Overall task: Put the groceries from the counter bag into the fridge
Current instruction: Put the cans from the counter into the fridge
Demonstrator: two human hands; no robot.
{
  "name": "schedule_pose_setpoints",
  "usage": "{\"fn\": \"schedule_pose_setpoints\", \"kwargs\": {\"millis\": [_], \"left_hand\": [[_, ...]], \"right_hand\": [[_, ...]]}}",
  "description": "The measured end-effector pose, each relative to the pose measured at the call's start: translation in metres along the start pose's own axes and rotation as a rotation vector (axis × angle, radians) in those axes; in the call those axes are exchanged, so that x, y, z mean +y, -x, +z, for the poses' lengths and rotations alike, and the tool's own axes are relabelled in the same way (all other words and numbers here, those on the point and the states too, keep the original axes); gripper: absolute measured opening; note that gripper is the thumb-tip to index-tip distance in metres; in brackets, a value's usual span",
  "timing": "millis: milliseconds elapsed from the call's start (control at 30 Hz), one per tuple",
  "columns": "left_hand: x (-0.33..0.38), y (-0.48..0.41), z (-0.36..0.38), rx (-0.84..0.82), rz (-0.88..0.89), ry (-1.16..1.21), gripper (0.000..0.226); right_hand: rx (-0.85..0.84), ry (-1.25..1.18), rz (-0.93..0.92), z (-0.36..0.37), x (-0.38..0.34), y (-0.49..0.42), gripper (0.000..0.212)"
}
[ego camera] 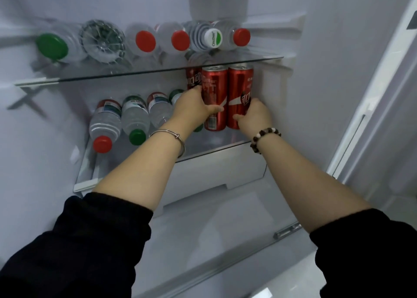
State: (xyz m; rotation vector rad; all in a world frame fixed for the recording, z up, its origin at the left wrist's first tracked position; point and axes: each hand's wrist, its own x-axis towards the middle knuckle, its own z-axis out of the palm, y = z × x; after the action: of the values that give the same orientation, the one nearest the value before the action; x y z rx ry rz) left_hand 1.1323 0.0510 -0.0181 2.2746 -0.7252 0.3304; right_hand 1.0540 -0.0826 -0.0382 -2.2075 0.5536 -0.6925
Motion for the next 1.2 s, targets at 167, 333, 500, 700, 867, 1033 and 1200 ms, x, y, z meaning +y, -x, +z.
{"fn": "schedule_pose_setpoints", "kwargs": {"millis": [167, 333, 500, 700, 867, 1033, 1200], "left_hand": [[-0.01, -0.007, 0.008, 0.052, -0.016, 0.015, 0.063], [-0.018, -0.02, 0.01, 0.043, -0.048, 0.032, 0.059], [-0.022, -0.042, 0.012, 0.02, -0.104, -0.016, 0.062], [-0.032, -0.06, 0.014, -0.005, -0.076, 0.003, 0.056], [-0.039, -0.073, 0.013, 0.0, -0.09, -0.035, 0.055], [-0.043, -0.082, 0.015, 0.003, -0.133, -0.033, 0.063], [-0.045, -0.091, 0.019, 0.003, -0.182, -0.014, 0.062]], "right_hand": [[0.028, -0.008, -0.031, 0.011, 0.003, -0.013, 0.044], [0.077, 0.032, -0.04, 0.025, 0.003, -0.028, 0.044], [0.078, 0.051, -0.031, 0.034, 0.002, -0.044, 0.044], [0.057, 0.063, -0.02, 0.044, -0.004, -0.061, 0.043], [0.073, 0.046, 0.015, 0.055, -0.009, -0.073, 0.042], [0.082, 0.073, 0.019, 0.061, -0.011, -0.079, 0.042], [0.082, 0.078, 0.009, 0.063, -0.011, -0.085, 0.044]]}}
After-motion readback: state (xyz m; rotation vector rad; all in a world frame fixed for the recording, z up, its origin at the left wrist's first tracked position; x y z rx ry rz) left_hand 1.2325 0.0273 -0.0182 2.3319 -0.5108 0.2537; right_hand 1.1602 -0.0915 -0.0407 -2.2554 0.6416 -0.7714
